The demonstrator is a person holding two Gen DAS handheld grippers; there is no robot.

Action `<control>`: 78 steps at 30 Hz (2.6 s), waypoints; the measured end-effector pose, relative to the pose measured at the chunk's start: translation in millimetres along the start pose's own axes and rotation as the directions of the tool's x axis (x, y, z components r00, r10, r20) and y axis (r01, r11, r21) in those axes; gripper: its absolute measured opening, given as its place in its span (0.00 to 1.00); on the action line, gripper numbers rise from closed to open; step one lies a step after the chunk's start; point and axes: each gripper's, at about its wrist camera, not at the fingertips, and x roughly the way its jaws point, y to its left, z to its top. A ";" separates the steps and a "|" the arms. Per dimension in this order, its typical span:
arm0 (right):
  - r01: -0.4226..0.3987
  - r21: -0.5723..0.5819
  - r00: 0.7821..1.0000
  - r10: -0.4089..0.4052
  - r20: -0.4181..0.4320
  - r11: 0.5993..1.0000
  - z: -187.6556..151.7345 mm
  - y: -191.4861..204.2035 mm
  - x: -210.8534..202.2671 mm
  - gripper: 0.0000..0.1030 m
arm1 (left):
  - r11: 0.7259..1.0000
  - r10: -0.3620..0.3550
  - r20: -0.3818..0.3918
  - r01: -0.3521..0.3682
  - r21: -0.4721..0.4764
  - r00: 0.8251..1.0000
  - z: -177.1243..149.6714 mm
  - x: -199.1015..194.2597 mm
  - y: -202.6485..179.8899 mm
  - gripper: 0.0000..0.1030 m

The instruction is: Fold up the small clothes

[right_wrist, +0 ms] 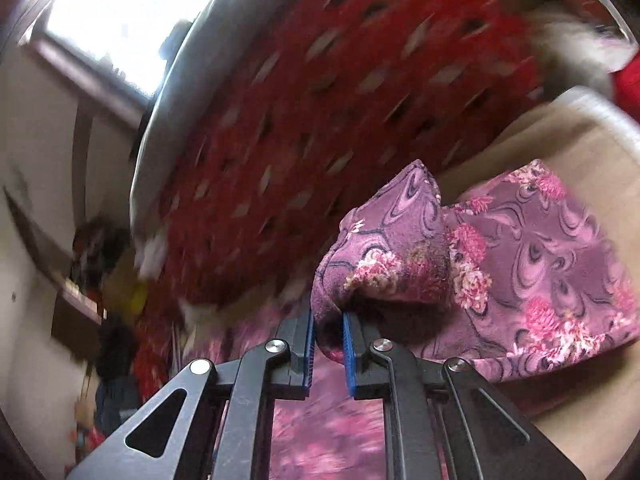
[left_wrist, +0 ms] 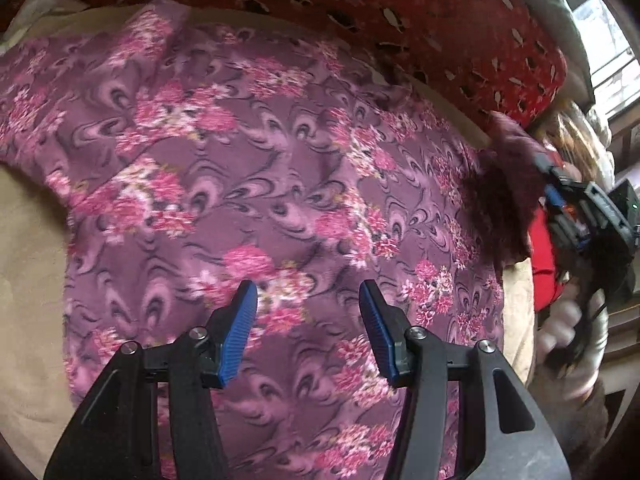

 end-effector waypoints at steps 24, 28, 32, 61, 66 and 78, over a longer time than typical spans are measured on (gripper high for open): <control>0.091 -0.132 0.980 -0.112 -0.164 0.987 -81.9 -9.0 -41.3 0.48 | 0.988 -0.077 0.025 0.080 -0.133 0.997 41.9 26.1 -15.6 0.25; 0.134 0.008 0.990 -0.133 -0.035 0.991 -50.9 -53.4 -82.1 0.51 | 0.990 -0.055 0.097 0.067 -0.120 0.994 56.2 -1.6 -13.8 0.05; 0.162 0.115 0.985 -0.167 0.038 0.980 -26.8 -87.5 -91.0 0.57 | 0.994 0.070 0.217 -0.050 -0.096 0.974 61.9 -37.4 4.6 0.05; 0.160 -0.283 0.974 -0.198 -0.113 0.946 -61.6 47.8 39.0 0.23 | 0.990 0.068 0.033 -0.064 -0.127 0.997 53.2 6.2 48.4 0.24; 0.075 -0.355 0.968 -0.153 -0.198 0.932 -86.2 94.5 87.1 0.23 | 0.973 0.051 0.178 -0.008 -0.232 0.983 63.1 -62.2 116.0 0.28; -0.025 -0.466 0.964 -0.102 -0.246 0.885 -159.4 121.3 155.5 0.35 | 0.747 0.166 0.217 0.021 -0.665 0.962 86.0 -111.7 338.9 0.50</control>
